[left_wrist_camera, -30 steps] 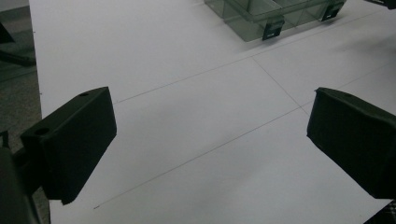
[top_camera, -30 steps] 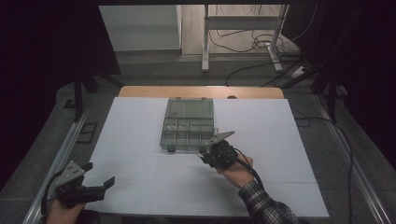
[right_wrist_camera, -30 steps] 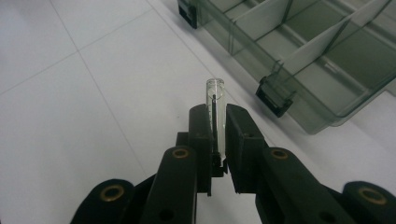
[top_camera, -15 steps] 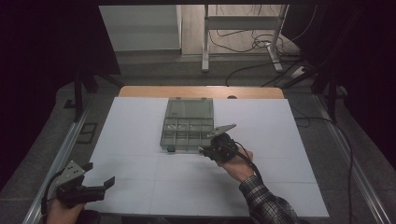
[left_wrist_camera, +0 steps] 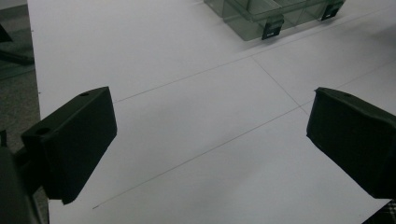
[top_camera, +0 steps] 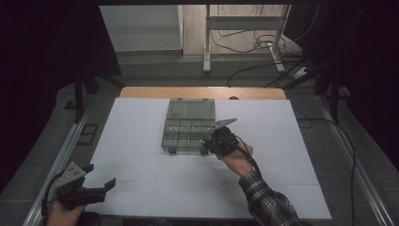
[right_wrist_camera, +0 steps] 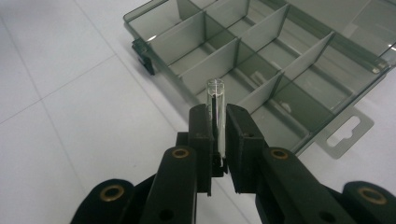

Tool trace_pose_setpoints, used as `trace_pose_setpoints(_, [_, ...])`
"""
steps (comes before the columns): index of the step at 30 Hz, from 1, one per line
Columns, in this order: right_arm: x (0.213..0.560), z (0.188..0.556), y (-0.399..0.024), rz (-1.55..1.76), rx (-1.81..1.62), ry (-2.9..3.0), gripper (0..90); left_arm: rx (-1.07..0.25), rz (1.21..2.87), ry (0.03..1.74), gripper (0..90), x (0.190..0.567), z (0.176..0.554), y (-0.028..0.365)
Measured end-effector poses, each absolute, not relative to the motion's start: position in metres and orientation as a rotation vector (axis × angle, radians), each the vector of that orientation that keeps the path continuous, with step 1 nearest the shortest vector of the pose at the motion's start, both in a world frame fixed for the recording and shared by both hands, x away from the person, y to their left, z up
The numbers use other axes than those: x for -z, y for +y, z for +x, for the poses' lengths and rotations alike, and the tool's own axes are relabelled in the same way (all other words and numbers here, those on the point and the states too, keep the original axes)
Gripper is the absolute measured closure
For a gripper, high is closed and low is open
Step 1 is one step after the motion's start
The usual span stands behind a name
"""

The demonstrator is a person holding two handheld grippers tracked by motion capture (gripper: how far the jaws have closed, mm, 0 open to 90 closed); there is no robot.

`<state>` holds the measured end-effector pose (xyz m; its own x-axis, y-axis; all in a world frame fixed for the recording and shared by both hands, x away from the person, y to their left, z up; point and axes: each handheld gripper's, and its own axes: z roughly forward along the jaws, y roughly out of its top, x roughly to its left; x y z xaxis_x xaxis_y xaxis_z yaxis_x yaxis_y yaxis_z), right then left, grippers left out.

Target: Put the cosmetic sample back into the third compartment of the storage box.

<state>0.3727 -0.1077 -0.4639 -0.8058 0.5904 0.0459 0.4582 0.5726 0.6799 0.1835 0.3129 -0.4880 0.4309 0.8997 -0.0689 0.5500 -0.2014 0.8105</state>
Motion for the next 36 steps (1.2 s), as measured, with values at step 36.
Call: trace_pose_setpoints(36, [0.473,0.425,-0.09,0.977,-1.047,2.537,80.8,-0.538,1.874,1.236,2.1,0.488,0.184,0.314])
